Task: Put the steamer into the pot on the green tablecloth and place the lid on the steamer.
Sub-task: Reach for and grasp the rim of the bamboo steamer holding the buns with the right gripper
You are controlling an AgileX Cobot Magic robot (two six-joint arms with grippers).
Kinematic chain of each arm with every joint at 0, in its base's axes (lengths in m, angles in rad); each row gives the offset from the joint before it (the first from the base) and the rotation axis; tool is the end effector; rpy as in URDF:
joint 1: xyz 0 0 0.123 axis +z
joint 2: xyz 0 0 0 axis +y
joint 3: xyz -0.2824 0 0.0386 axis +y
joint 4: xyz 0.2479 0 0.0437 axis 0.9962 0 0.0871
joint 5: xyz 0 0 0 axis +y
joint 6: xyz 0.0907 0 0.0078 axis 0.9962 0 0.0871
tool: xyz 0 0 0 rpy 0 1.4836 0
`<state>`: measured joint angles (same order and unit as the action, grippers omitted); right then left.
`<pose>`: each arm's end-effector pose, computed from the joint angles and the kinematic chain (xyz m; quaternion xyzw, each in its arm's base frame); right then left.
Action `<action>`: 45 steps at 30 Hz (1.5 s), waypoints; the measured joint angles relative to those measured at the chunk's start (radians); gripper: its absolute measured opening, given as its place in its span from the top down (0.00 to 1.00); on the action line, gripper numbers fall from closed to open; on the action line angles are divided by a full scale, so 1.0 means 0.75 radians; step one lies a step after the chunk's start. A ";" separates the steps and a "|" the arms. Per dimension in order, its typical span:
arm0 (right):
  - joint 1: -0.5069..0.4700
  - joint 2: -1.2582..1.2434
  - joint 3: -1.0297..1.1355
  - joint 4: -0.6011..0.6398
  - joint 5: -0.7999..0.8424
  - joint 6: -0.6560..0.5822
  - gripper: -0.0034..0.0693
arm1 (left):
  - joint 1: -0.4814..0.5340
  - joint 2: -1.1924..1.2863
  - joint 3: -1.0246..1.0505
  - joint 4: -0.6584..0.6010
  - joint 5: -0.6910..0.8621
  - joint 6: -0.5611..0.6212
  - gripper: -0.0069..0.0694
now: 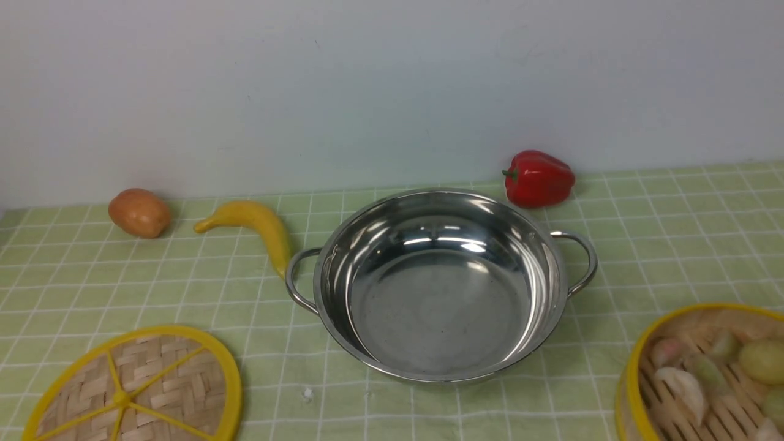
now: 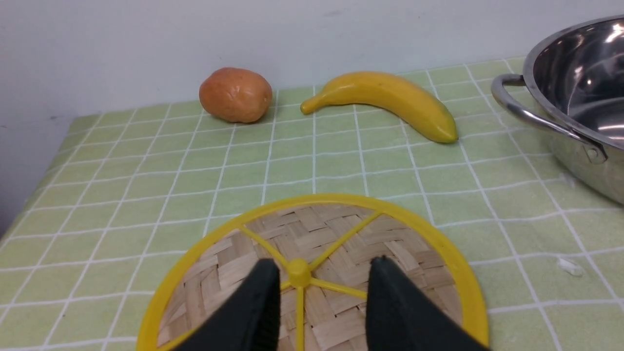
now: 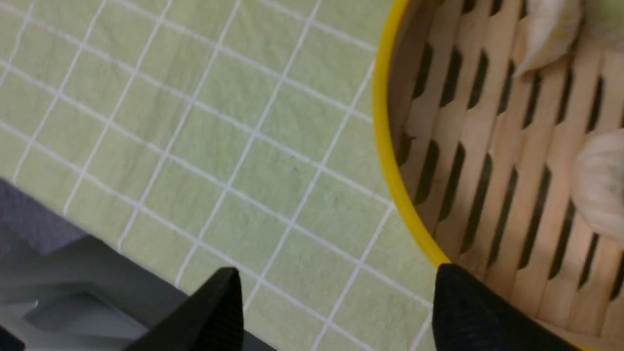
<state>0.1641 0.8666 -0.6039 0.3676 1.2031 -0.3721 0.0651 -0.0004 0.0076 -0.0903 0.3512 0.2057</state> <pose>0.1090 0.0490 0.2572 -0.2120 0.9566 0.1653 0.1121 0.0535 0.0006 0.1790 0.0316 0.7951 0.0439 0.6040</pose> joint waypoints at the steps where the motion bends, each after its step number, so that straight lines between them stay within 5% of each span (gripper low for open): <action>1: 0.037 0.040 -0.011 -0.027 -0.012 0.002 0.26 | 0.000 0.000 0.000 0.000 0.000 0.000 0.59; 10: 0.372 0.432 -0.152 -0.364 -0.105 0.253 0.27 | 0.000 0.000 0.000 0.000 0.000 0.000 0.59; 30: 0.401 0.903 -0.199 -0.439 -0.296 0.318 0.43 | 0.000 0.000 0.000 0.000 0.000 0.000 0.59; 33: 0.401 0.913 -0.199 -0.442 -0.294 0.352 0.48 | 0.000 0.000 0.000 0.000 0.000 0.000 0.59; 37: 0.403 0.916 -0.199 -0.447 -0.288 0.404 0.67 | 0.000 0.000 0.000 0.000 0.000 0.000 0.59; 38: 0.404 0.916 -0.199 -0.439 -0.273 0.409 0.82 | 0.000 0.000 0.000 0.000 0.000 0.000 0.59; 45: 0.404 0.907 -0.206 -0.490 -0.233 0.427 0.88 | 0.000 0.000 0.000 0.000 0.000 0.000 0.59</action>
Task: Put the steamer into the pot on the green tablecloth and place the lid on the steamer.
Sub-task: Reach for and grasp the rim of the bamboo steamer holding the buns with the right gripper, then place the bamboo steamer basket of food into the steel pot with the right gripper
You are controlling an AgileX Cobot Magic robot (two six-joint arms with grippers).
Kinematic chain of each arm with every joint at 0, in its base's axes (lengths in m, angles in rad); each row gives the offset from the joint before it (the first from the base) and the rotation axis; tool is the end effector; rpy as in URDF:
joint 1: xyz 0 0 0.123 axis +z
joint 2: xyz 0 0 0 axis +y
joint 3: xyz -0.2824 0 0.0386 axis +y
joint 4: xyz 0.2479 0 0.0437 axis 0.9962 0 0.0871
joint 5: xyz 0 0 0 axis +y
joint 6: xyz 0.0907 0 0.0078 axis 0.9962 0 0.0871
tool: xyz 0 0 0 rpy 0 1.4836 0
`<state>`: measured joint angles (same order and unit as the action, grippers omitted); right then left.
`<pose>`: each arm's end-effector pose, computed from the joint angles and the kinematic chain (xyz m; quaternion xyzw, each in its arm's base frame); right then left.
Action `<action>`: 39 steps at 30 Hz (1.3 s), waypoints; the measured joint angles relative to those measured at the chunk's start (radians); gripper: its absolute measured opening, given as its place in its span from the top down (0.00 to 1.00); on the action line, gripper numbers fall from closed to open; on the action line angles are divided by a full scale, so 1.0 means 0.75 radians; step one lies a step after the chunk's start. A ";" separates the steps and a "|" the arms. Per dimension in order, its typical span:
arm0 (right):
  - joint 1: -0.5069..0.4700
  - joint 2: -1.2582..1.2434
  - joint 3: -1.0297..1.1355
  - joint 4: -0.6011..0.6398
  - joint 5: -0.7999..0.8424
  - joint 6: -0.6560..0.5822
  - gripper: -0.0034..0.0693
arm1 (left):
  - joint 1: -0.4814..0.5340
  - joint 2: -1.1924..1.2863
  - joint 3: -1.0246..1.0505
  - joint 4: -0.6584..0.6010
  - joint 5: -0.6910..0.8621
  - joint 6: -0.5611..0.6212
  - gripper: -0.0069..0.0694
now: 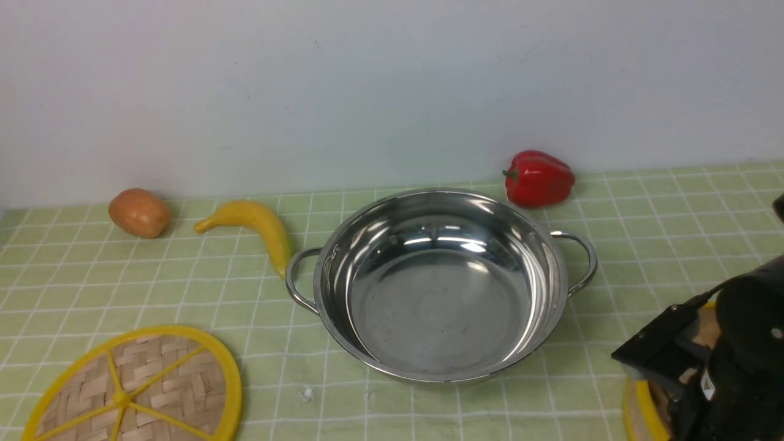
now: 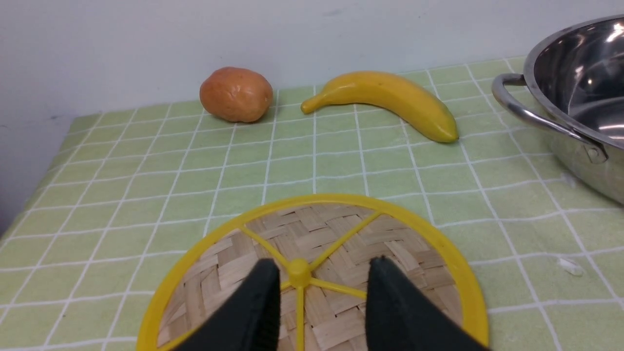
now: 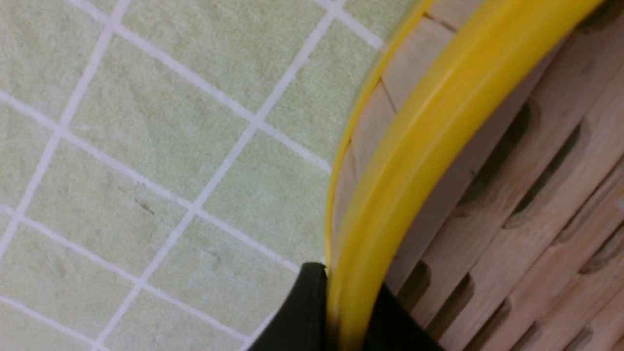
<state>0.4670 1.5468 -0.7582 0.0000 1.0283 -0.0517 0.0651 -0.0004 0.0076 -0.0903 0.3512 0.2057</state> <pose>0.1991 0.1004 0.1713 0.2556 -0.9635 0.0164 0.0777 0.0535 0.0006 0.1790 0.0316 0.7951 0.0439 0.6040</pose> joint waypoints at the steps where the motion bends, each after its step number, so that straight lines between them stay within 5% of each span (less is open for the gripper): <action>1: 0.000 -0.012 0.000 0.000 0.019 0.001 0.88 | 0.000 0.000 0.000 0.000 0.000 0.000 0.59; 10: 0.015 -0.248 -0.167 -0.165 0.280 0.050 0.86 | 0.000 0.000 0.000 0.000 0.000 0.000 0.59; 19: 0.056 -0.239 -0.560 -0.173 0.289 -0.237 0.86 | 0.000 0.000 0.000 0.000 0.000 0.000 0.59; 34: 0.506 0.355 -1.144 -0.193 0.305 -0.541 0.86 | 0.000 0.000 0.000 0.000 0.000 0.000 0.59; 39: 0.548 0.494 -1.218 -0.257 0.301 -0.552 0.86 | 0.000 0.000 0.000 0.000 0.000 0.000 0.59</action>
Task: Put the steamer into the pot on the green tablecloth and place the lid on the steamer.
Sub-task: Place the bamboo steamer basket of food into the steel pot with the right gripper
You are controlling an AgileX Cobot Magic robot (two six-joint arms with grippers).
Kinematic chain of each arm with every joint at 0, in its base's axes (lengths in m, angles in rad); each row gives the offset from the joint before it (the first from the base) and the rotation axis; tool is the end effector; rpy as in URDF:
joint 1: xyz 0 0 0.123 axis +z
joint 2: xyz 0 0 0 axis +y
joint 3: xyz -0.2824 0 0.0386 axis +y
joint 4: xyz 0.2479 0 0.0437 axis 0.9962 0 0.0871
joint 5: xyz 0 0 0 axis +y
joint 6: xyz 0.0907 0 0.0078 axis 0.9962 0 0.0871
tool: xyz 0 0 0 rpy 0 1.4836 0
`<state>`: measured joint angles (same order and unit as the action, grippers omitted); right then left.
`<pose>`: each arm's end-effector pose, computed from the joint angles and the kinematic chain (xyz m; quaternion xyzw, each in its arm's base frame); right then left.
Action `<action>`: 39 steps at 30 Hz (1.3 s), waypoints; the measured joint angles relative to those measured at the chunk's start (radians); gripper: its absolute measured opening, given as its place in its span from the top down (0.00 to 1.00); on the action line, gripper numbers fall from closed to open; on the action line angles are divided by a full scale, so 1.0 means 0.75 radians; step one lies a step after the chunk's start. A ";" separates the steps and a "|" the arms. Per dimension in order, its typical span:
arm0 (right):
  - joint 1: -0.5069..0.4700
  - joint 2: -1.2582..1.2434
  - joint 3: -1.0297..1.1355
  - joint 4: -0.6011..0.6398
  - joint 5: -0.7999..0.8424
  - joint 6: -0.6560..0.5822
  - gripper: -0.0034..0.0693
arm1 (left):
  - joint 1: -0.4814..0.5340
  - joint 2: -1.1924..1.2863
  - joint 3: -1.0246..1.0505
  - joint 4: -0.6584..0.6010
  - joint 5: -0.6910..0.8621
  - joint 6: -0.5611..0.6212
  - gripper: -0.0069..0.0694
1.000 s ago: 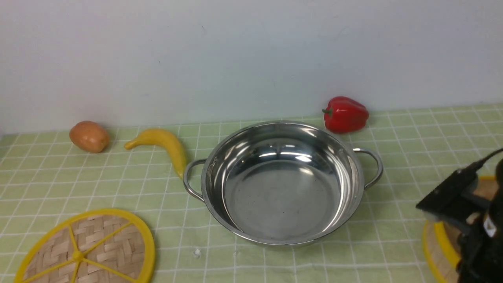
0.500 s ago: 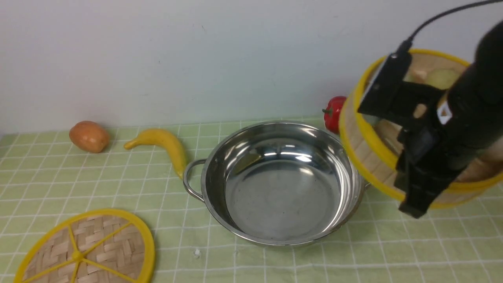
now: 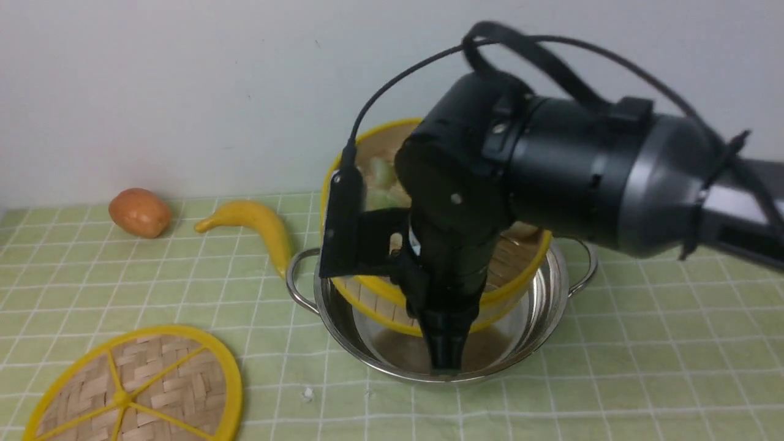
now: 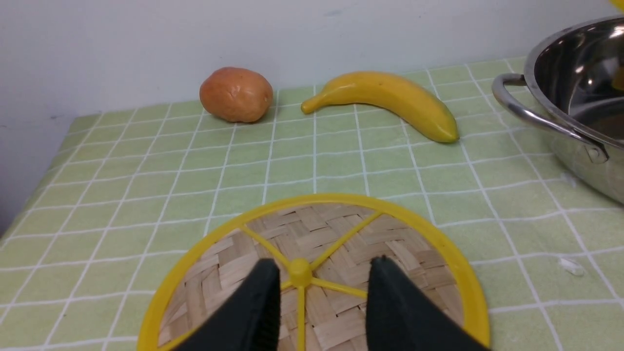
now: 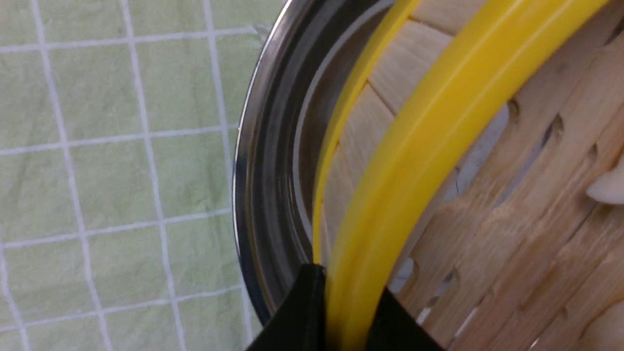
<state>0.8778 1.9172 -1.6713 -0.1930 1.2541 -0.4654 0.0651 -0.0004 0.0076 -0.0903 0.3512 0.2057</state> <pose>0.2669 0.2954 0.2692 -0.6352 0.7626 -0.0756 0.0961 0.0535 0.0006 0.1790 0.0316 0.7951 0.0439 0.6040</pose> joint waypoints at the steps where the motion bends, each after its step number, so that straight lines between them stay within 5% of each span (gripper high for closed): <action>1: 0.000 0.045 -0.010 -0.025 -0.003 0.000 0.86 | 0.000 0.000 0.000 0.000 0.000 0.000 0.59; 24: -0.014 0.282 -0.015 -0.038 -0.005 0.010 0.86 | 0.000 0.000 0.000 0.000 0.000 0.000 0.59; 29: -0.030 0.277 -0.021 -0.050 -0.024 0.010 0.66 | 0.000 0.000 0.000 0.000 0.000 0.000 0.59; 33: -0.031 0.277 -0.025 -0.057 -0.033 0.016 0.37 | 0.000 0.000 0.000 0.000 0.000 0.000 0.59; 39: -0.036 0.263 -0.032 -0.068 -0.047 0.019 0.20 | 0.000 0.000 0.000 0.000 0.000 0.000 0.59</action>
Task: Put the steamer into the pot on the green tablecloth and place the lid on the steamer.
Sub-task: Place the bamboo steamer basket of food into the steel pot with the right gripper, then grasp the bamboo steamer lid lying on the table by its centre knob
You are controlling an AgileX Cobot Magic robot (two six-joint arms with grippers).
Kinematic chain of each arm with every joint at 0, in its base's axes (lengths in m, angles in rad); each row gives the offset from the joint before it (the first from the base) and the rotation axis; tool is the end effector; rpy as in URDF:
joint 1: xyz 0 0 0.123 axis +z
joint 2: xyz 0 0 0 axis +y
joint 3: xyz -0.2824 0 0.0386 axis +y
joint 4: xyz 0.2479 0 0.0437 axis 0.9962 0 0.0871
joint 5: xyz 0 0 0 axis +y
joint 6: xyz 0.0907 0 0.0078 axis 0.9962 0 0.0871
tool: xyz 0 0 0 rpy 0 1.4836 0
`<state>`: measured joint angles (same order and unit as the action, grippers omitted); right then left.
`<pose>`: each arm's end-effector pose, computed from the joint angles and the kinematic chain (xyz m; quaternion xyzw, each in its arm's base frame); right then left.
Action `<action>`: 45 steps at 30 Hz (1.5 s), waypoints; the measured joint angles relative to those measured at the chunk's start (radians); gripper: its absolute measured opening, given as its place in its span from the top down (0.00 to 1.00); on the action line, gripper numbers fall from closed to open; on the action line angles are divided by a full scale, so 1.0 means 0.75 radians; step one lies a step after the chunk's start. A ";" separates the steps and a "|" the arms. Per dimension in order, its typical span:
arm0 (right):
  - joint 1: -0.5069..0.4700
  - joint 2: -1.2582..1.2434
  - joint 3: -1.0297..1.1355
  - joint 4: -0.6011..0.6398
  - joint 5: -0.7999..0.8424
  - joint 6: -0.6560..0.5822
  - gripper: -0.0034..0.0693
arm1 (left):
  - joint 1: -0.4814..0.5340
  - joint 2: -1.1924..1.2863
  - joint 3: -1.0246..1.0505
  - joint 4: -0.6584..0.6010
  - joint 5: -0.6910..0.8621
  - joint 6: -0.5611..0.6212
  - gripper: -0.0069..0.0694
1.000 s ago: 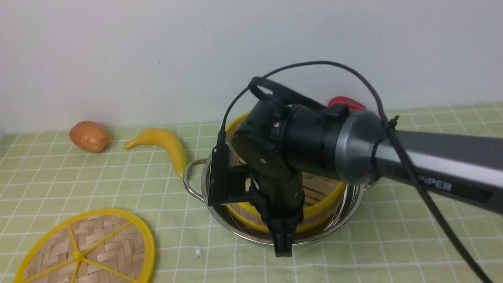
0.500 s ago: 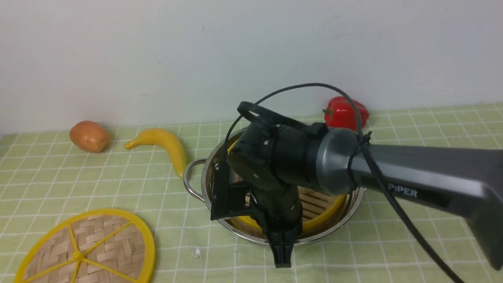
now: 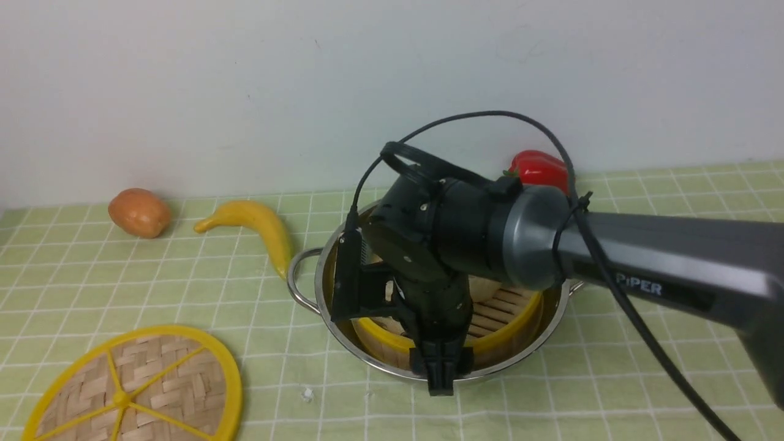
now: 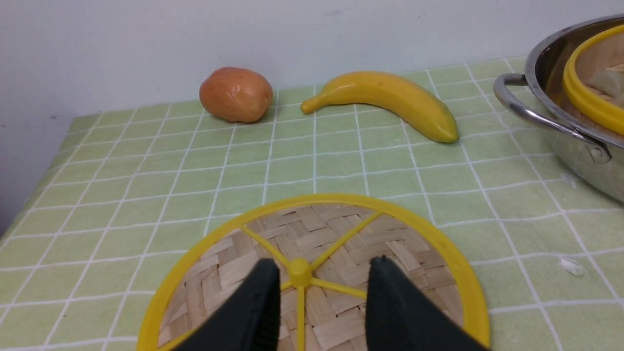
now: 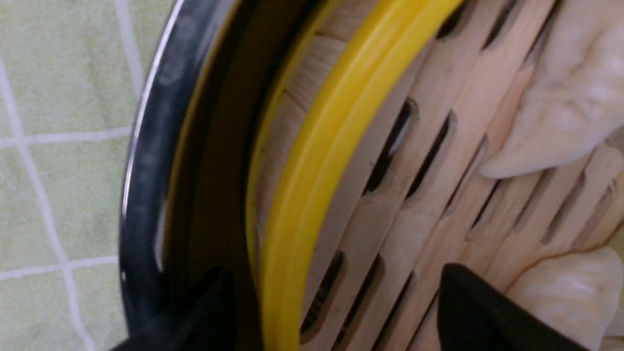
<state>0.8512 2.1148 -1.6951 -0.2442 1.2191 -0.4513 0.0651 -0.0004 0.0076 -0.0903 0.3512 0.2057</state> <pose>0.2962 0.3066 0.1949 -0.6341 0.7646 -0.1106 0.0321 0.0535 0.0006 0.1790 0.0316 0.7951 0.0439 0.6040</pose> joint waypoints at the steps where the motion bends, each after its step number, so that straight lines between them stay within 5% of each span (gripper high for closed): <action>1: 0.000 -0.013 0.000 0.000 0.002 0.001 0.18 | 0.000 0.000 0.000 0.000 0.000 0.000 0.59; 14: 0.000 -0.261 0.000 -0.037 0.009 0.154 0.19 | 0.000 0.000 0.000 0.000 0.000 0.000 0.59; 18: 0.000 -0.381 0.000 -0.138 0.011 0.349 0.36 | 0.000 0.000 0.000 0.000 0.000 0.000 0.59; 21: 0.000 -0.490 0.000 -0.186 0.012 0.510 0.66 | 0.000 0.000 0.000 0.000 0.000 0.000 0.59; 22: 0.000 -0.496 0.000 -0.187 0.012 0.510 0.66 | 0.000 0.000 0.000 0.000 0.000 0.000 0.59; 23: 0.000 -0.543 0.000 -0.191 0.013 0.583 0.80 | 0.000 0.000 0.000 0.000 0.000 0.000 0.59; 26: 0.000 -0.615 0.000 -0.192 0.014 0.708 0.96 | 0.000 0.000 0.000 0.000 0.000 0.000 0.59; 38: 0.000 -0.698 0.014 -0.189 0.000 0.856 0.97 | 0.000 0.000 0.000 0.000 0.000 0.000 0.59; 45: -0.056 -0.959 0.323 -0.131 -0.210 0.978 0.96 | 0.000 0.000 0.000 0.000 0.000 0.000 0.59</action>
<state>0.8092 1.3955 -1.4531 -0.3422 1.0615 0.2819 0.0651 -0.0004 0.0076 -0.0903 0.3512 0.2057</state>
